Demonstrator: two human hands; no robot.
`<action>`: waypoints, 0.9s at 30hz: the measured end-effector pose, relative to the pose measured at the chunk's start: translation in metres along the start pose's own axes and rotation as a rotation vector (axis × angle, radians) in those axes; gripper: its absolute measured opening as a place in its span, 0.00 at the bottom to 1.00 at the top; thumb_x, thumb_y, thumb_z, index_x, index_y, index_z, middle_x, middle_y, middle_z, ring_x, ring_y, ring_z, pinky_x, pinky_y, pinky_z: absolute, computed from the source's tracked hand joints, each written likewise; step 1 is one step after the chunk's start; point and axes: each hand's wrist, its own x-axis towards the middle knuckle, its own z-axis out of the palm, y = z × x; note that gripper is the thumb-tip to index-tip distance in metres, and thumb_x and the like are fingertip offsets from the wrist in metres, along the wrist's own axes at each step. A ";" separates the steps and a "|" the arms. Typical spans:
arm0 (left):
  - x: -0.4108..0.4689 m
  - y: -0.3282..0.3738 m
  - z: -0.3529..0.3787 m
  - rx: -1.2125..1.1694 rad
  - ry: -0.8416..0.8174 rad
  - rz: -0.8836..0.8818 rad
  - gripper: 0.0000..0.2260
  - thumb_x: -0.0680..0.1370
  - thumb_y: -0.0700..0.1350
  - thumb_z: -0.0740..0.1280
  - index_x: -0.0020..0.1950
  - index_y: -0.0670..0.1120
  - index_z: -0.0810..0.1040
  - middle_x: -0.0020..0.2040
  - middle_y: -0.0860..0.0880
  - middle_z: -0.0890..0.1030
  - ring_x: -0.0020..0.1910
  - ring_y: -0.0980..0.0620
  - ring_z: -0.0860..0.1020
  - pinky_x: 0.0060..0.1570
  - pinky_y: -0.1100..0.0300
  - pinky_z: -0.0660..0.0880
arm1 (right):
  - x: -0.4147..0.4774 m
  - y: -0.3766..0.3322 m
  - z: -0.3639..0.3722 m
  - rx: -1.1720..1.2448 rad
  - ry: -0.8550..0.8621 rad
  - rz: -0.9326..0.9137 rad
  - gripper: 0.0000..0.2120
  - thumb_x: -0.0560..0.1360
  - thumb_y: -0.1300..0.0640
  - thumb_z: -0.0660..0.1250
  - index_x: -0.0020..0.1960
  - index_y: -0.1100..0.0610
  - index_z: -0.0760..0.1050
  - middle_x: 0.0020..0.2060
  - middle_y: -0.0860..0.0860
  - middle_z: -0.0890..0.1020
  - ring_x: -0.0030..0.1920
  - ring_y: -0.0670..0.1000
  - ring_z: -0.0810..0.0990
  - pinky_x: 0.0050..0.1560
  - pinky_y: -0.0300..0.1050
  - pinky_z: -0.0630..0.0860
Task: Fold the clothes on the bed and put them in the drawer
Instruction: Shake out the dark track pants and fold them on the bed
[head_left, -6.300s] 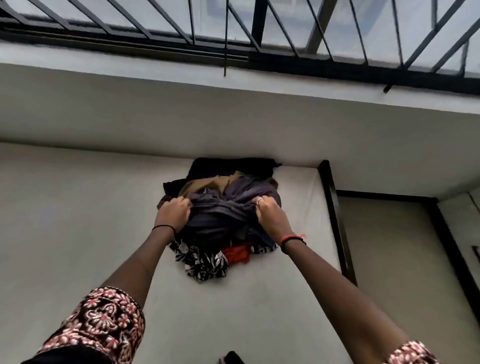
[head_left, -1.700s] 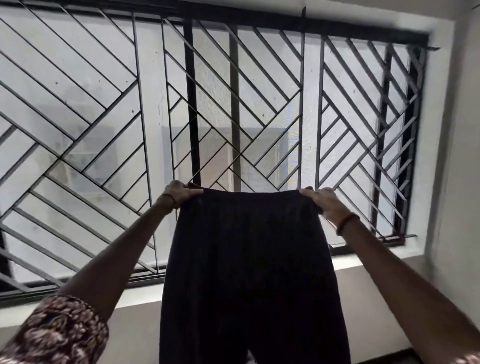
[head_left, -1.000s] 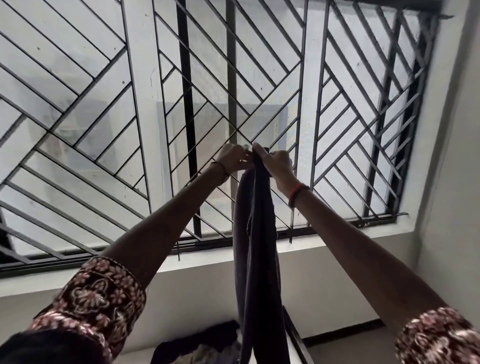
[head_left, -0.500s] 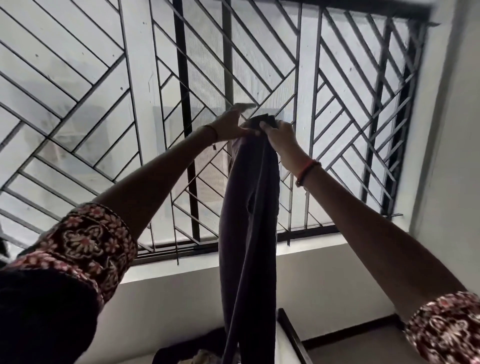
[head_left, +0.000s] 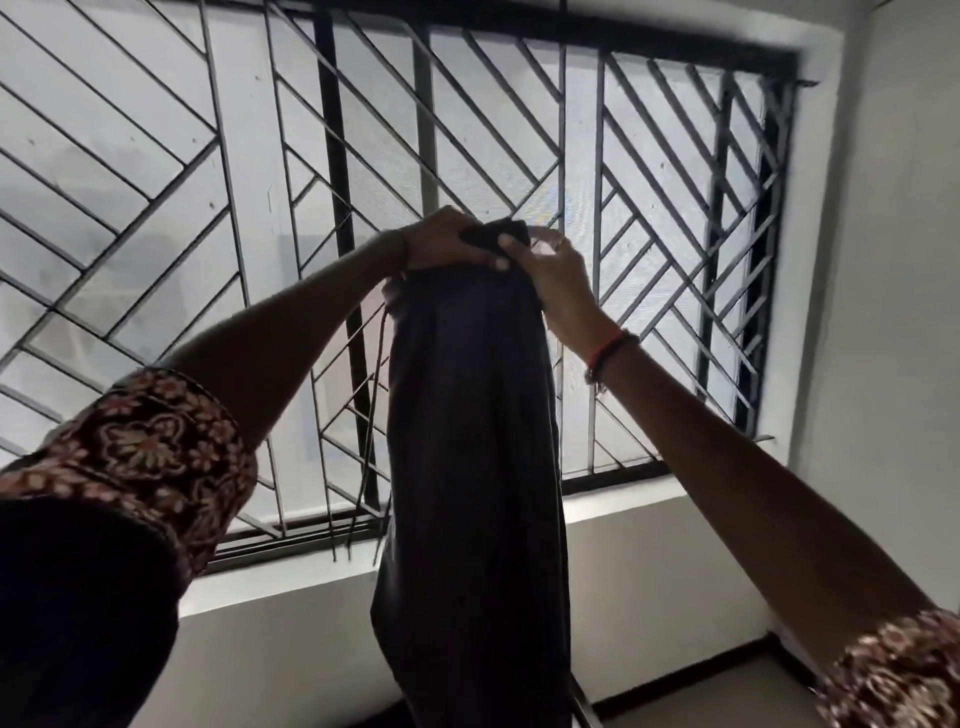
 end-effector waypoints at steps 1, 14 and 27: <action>-0.004 -0.004 0.007 -0.049 0.001 0.001 0.09 0.73 0.49 0.72 0.43 0.44 0.78 0.33 0.53 0.76 0.28 0.65 0.73 0.29 0.74 0.66 | -0.007 0.006 -0.006 0.000 -0.024 0.027 0.13 0.70 0.49 0.74 0.49 0.54 0.75 0.43 0.54 0.82 0.43 0.51 0.81 0.47 0.49 0.79; -0.022 -0.039 0.043 -0.182 0.048 -0.061 0.16 0.73 0.47 0.72 0.58 0.44 0.79 0.50 0.47 0.81 0.37 0.69 0.75 0.40 0.77 0.70 | -0.141 0.166 -0.087 -0.505 -0.444 0.326 0.10 0.72 0.71 0.66 0.50 0.61 0.79 0.39 0.50 0.81 0.41 0.45 0.79 0.40 0.35 0.75; -0.016 -0.031 0.033 -0.019 0.365 -0.204 0.30 0.63 0.69 0.66 0.57 0.52 0.80 0.54 0.49 0.82 0.59 0.49 0.76 0.55 0.57 0.63 | -0.167 0.206 -0.098 -0.083 -0.039 0.617 0.03 0.78 0.63 0.64 0.45 0.60 0.71 0.40 0.57 0.82 0.32 0.50 0.83 0.32 0.42 0.80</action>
